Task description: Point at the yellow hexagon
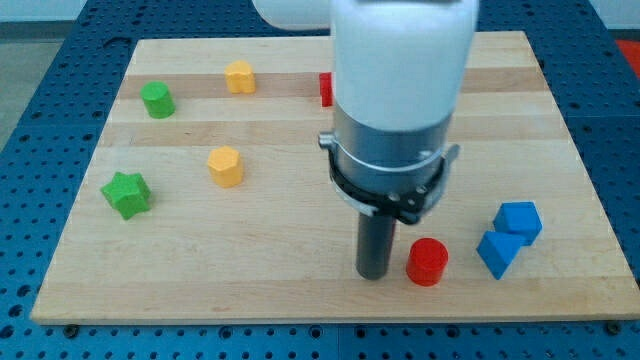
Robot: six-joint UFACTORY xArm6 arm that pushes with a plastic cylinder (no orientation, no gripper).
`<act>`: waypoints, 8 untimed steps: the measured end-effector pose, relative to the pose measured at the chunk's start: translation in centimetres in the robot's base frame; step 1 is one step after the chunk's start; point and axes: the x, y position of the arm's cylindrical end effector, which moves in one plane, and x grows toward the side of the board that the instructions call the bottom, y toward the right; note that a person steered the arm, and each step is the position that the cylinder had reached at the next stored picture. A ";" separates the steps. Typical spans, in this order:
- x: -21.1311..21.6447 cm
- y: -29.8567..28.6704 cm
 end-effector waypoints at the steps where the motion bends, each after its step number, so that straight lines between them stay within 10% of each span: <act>1: 0.8 3.2; 4: 0.9 1.0; 8: -18.2 -15.5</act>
